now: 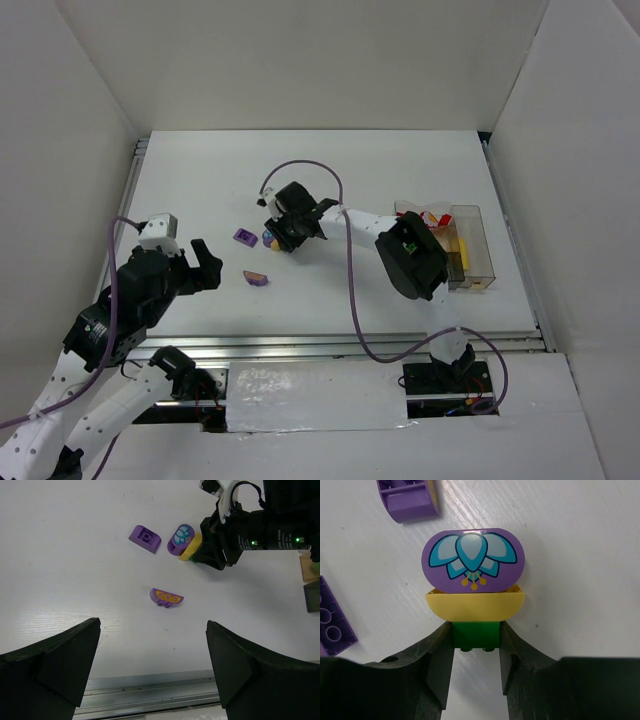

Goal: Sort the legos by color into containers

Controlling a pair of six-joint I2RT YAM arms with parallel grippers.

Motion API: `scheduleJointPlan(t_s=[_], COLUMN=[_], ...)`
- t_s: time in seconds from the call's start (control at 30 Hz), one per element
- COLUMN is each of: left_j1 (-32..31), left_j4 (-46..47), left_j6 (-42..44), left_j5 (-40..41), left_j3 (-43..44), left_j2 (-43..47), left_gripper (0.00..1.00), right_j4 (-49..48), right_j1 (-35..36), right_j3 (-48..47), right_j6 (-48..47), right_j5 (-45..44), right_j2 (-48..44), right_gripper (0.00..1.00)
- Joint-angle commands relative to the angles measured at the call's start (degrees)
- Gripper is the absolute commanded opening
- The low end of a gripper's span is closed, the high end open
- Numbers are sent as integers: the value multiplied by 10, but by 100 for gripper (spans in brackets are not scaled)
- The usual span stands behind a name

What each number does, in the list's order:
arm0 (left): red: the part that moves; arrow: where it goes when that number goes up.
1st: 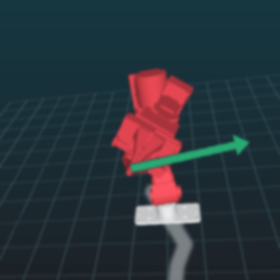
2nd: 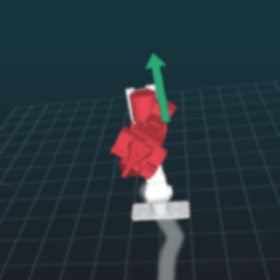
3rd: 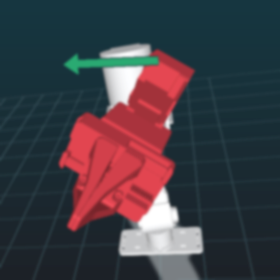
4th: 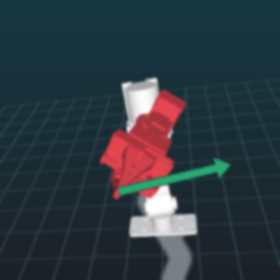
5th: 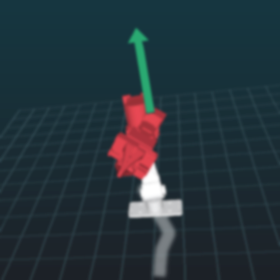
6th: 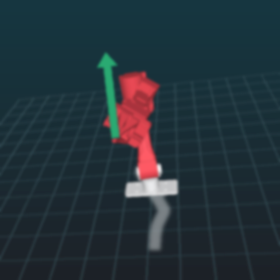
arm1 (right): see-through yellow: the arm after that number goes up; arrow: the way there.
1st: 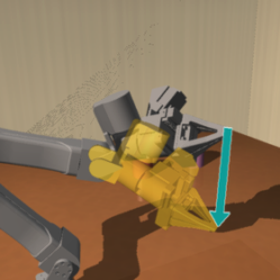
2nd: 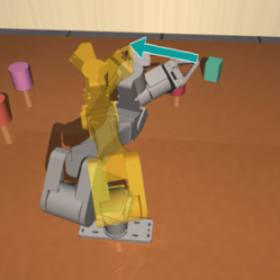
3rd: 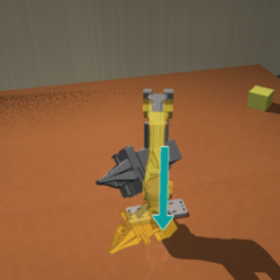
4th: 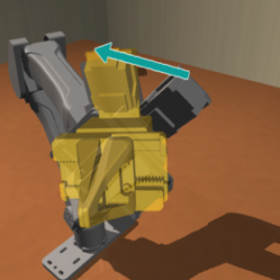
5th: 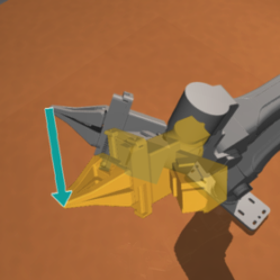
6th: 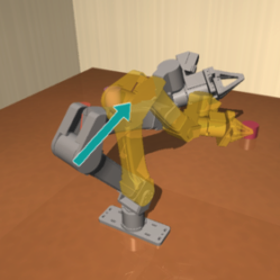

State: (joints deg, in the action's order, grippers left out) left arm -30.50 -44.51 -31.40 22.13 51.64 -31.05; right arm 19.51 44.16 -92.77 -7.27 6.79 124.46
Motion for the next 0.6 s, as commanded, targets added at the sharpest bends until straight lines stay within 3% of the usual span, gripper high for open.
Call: scheduleJointPlan(t_s=[0.0,0.27,0.37,0.53,0.57], left_j1=[3,3,3,4,4], left_j4=[31,38,20,100,116], left_j6=[17,23,-33,-102,-107], left_j5=[-8,-36,-48,-179,-245], left_j3=[4,18,49,50,49], left_j2=[-4,-36,-59,-81,-88], left_gripper=[100,99,100,100,100], right_j4=[-23,-100,-117,-176,-177], right_j1=[3,7,18,86,95], right_j3=[22,156,222,346,372], right_j6=[0,31,46,49,47], right_j5=[11,11,16,11,9], right_j2=[-32,-193,-284,-461,-482], right_gripper=[0,0,0,0,0])
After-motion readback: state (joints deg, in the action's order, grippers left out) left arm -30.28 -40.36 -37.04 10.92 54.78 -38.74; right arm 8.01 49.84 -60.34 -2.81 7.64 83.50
